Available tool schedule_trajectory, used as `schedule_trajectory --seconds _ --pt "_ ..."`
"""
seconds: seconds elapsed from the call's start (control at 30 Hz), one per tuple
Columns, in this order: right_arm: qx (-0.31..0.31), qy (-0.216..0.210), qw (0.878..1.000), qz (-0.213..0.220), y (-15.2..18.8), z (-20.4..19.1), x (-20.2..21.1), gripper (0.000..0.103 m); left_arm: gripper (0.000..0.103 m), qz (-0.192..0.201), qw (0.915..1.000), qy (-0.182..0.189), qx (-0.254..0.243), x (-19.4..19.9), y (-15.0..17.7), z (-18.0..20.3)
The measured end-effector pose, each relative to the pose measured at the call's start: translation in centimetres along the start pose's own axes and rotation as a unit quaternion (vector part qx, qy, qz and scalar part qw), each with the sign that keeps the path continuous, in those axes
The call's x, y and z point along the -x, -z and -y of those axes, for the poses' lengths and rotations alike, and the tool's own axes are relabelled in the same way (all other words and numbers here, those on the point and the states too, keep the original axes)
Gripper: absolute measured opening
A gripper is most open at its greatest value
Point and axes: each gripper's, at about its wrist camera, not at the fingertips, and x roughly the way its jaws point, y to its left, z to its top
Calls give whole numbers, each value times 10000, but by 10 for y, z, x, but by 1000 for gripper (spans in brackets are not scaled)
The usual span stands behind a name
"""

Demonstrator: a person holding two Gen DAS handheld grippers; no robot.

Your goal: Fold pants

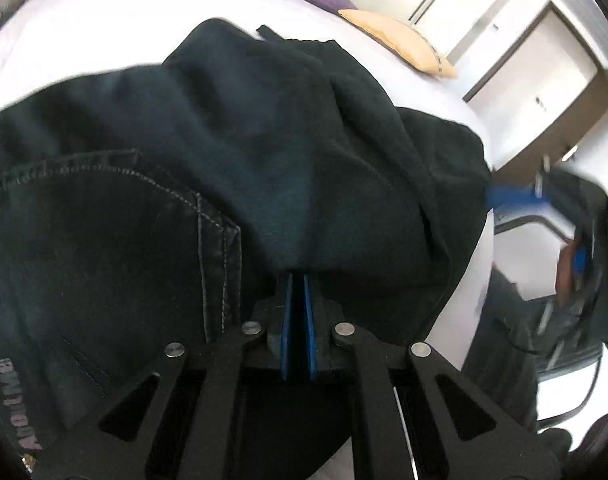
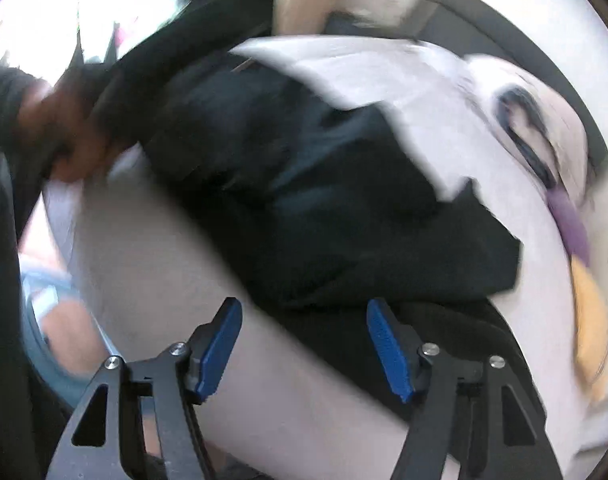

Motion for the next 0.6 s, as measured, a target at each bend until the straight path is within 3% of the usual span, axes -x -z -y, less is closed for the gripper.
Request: schedule_trajectory --seconds 0.07,0.13,0.23,0.37,0.5,0.6 --pt "-600 238 9979 61 -22 43 2 75 5 0 10000 49 53 -4 0 -1" --pt "-1250 698 9897 58 -57 96 -10 90 5 4 10000 34 49 -4 0 0" --pt "-1618 1305 9780 -194 -108 148 -51 90 5 -7 10000 55 62 -4 -1 -2" --pt "-1532 1757 9691 -812 -157 181 -127 89 5 -6 9999 102 95 -4 1 -9" --pt "-1398 2125 9533 -1631 -172 195 -199 88 5 25 9998 172 103 1 1 -17" --pt "-1954 2239 9333 -2016 -167 215 -228 88 5 42 9996 237 128 2 4 -21"
